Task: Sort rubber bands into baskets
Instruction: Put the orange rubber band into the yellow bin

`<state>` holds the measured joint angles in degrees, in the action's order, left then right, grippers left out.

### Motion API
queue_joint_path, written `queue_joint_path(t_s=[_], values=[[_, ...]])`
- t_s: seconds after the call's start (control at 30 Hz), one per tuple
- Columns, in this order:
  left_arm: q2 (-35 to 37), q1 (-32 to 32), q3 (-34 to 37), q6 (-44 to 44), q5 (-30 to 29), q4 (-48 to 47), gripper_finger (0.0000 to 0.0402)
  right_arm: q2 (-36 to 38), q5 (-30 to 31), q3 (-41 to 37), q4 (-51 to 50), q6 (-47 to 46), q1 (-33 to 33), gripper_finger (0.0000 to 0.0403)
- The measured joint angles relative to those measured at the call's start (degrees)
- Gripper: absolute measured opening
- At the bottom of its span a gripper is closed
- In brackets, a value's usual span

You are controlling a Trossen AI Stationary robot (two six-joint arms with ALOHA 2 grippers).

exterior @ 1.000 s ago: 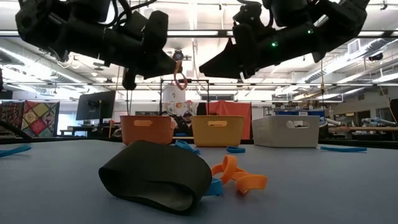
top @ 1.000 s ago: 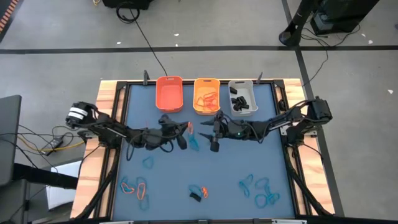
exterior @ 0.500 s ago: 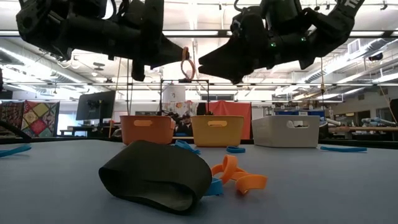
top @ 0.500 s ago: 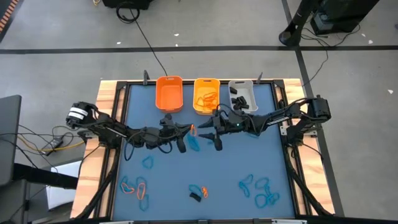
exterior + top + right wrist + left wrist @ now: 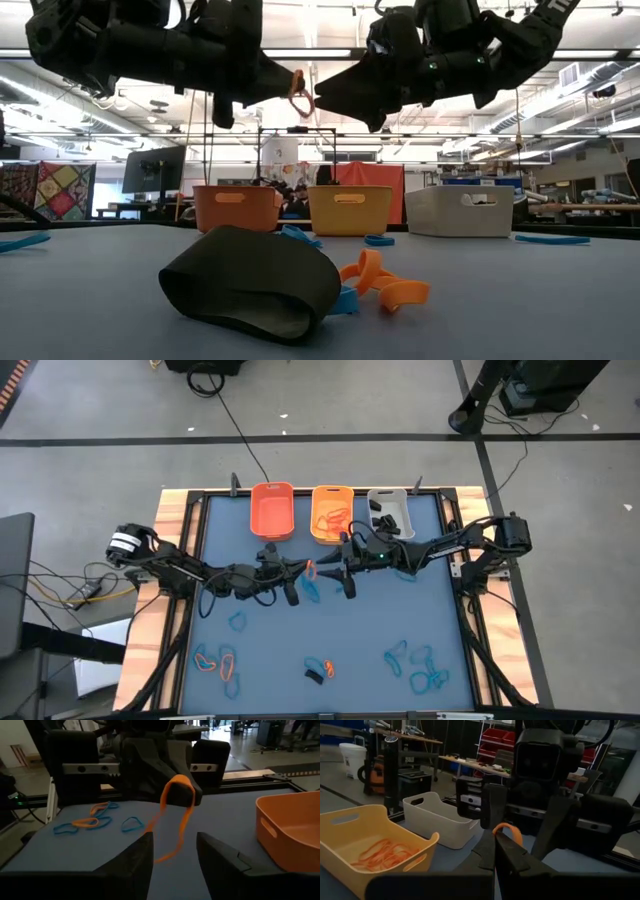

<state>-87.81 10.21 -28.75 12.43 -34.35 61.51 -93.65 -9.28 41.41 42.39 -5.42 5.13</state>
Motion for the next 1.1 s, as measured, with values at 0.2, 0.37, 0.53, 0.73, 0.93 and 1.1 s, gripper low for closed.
queue_joint_path(t_s=[0.2, 0.37, 0.53, 0.73, 0.93, 1.1], values=[[0.0, 0.0, 0.0, 0.0, 0.0, 0.4, 0.0005, 0.0, -0.4, 1.4, -0.9, -0.5, 0.8, 0.0154], [0.0, 0.0, 0.0, -1.7, 0.0, 2.2, 0.0005, 0.0, -1.3, 3.7, -5.3, 1.0, 1.1, 0.0149], [0.0, -0.4, 0.0, -3.1, 0.0, 2.2, 0.0005, 0.0, -1.3, 5.3, -8.4, 2.5, 1.7, 0.0148], [0.0, -1.4, 0.0, -3.1, 0.0, 2.1, 0.0005, 0.0, -4.3, 6.2, -8.3, 2.7, 2.3, 0.0109], [0.0, -2.7, 0.0, -1.5, 0.0, 3.0, 0.0005, 0.0, -6.6, 6.2, -8.3, 3.7, 2.9, 0.0018], [0.0, -3.1, -0.8, -1.5, 0.3, 3.1, 0.0005, 0.0, -3.3, 6.2, -8.5, 2.3, 4.2, 0.0009]])
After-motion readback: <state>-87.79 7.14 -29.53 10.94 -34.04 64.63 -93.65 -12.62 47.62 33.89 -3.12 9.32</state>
